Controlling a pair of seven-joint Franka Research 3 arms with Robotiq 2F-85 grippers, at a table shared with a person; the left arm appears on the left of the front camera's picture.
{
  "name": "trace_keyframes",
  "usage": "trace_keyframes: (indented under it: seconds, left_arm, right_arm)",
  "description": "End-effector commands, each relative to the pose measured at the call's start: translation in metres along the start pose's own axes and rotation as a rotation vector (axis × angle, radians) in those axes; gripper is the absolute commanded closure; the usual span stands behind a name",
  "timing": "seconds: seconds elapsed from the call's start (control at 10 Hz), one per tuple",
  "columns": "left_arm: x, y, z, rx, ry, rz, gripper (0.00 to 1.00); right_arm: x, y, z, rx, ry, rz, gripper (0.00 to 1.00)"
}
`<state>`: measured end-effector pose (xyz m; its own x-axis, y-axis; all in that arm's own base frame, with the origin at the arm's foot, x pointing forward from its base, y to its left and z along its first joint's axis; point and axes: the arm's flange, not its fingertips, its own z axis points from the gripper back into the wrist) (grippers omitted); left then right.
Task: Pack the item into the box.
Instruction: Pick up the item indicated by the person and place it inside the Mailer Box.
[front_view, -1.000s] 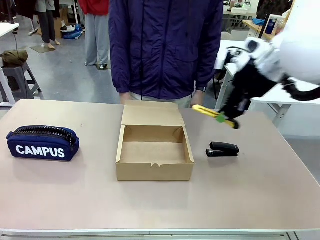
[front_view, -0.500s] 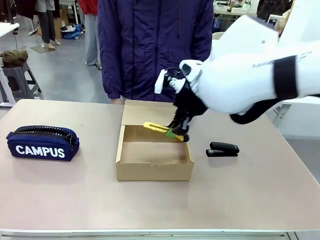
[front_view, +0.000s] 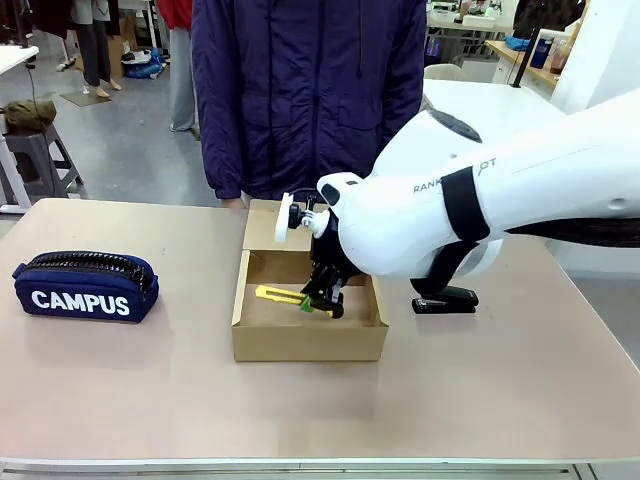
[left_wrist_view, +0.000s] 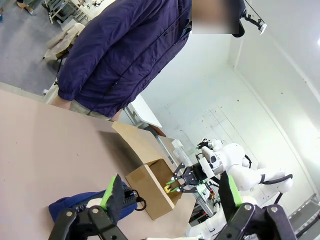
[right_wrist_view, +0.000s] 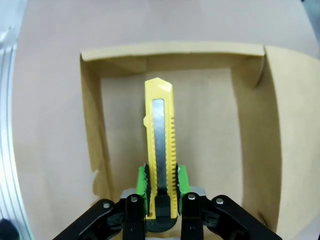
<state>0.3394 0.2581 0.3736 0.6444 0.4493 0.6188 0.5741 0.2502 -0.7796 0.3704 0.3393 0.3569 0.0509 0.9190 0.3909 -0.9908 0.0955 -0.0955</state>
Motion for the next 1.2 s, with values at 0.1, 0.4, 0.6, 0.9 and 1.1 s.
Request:
trace_keyframes:
  seconds: [0.1,0.4,0.6,0.9,1.1]
  left_arm:
    - [0.000,0.001,0.001,0.002,0.009,-0.014,0.00]
    - [0.000,0.001,0.001,0.002,0.009,-0.014,0.00]
    - [0.000,0.001,0.001,0.002,0.009,-0.014,0.00]
    - [0.000,0.001,0.001,0.002,0.009,-0.014,0.00]
    - [0.000,0.001,0.001,0.002,0.009,-0.014,0.00]
  right_arm:
    - [-0.012,-0.019,0.001,0.018,0.025,0.040,0.85]
    - [-0.008,-0.021,-0.003,-0.013,0.022,0.034,0.55]
    - [-0.007,-0.025,-0.002,-0.023,0.007,0.041,0.00]
    - [-0.004,-0.031,0.003,-0.028,-0.021,0.035,0.00]
    - [-0.002,-0.034,0.011,-0.032,-0.054,0.035,0.00]
